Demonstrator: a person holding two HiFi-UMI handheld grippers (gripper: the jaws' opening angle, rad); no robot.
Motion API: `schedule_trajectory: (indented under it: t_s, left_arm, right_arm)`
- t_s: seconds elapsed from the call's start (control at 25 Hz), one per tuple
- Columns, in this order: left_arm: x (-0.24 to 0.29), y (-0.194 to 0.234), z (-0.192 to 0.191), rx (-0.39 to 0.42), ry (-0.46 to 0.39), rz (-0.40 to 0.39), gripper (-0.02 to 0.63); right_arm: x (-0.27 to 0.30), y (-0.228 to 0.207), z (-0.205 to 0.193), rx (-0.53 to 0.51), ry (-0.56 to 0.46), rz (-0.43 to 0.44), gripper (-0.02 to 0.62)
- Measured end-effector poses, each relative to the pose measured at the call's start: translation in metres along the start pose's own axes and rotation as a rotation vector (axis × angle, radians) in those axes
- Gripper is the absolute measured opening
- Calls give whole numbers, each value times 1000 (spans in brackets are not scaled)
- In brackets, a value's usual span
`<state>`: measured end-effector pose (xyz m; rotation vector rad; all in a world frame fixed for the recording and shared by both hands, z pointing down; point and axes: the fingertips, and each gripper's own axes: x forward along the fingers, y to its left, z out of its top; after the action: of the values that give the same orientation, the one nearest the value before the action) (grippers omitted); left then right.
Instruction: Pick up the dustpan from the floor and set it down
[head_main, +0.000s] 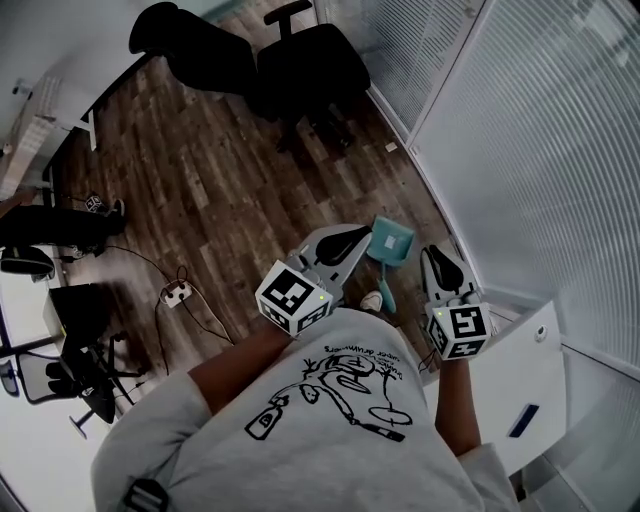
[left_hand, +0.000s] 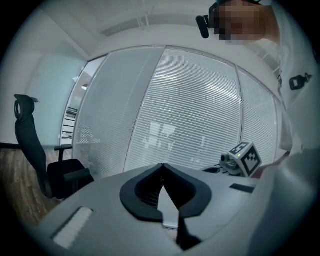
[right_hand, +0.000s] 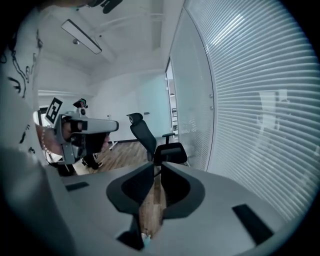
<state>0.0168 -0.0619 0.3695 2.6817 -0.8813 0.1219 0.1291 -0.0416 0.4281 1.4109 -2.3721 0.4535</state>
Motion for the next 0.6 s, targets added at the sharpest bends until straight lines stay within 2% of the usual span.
schedule_trajectory:
  t_s: [0.6]
  left_arm:
    - [-3,-3,27,20,-35,-19,2]
  right_arm:
    - [-36,22,86,-71,-129,9,15]
